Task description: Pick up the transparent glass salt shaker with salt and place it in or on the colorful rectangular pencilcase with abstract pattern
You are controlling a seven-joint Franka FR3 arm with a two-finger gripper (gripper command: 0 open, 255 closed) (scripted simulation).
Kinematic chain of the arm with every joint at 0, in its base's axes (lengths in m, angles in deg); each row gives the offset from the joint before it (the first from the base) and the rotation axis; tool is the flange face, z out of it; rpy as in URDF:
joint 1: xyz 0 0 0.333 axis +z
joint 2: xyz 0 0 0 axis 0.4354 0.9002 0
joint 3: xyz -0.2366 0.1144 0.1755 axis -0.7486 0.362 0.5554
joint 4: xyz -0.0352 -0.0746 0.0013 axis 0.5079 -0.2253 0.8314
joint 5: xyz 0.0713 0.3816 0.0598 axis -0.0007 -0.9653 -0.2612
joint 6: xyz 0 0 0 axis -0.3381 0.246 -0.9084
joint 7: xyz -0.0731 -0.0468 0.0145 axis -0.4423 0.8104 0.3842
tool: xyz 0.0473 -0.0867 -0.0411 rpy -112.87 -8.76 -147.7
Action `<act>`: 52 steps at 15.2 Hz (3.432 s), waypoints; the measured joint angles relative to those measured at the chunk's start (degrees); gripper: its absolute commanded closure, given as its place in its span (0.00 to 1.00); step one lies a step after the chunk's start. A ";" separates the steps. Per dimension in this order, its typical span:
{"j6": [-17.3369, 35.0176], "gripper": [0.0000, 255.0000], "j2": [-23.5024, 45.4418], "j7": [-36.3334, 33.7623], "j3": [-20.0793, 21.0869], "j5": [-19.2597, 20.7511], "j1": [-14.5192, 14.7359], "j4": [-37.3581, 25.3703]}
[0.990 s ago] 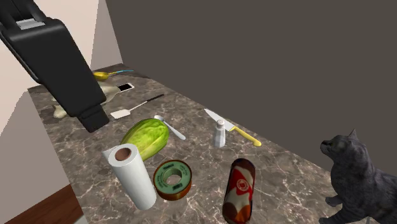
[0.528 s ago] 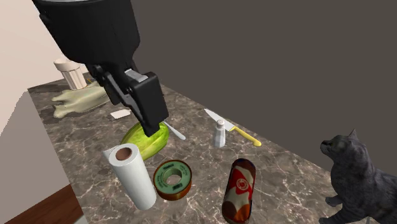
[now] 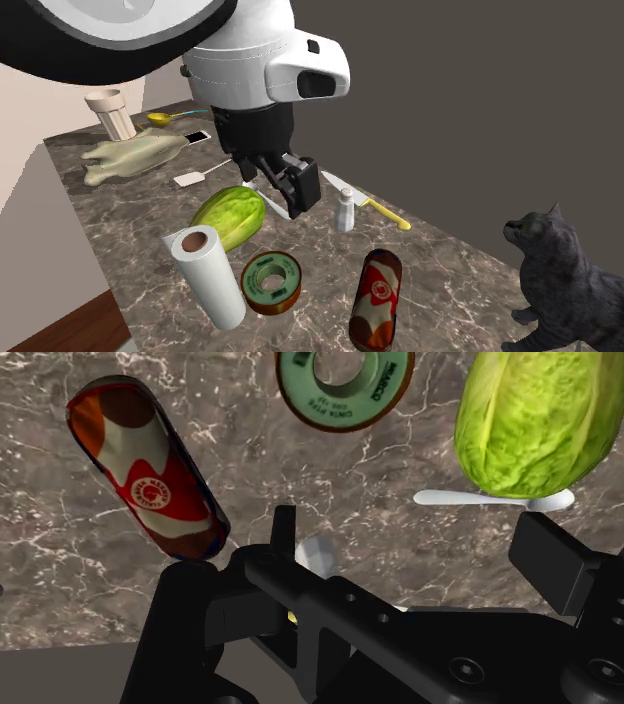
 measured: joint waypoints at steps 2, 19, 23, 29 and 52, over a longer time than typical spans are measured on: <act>3.01 0.00 3.97 0.81 -0.38 -0.32 0.18 -1.39; 22.70 0.00 38.86 7.78 -1.19 -6.52 0.83 -19.47; 24.79 0.00 42.22 8.38 -0.84 -7.32 0.73 -20.84; 26.66 0.00 44.37 8.95 -0.54 -8.01 0.58 -21.11; 22.25 1.00 41.40 7.59 -1.09 -6.63 0.88 -22.67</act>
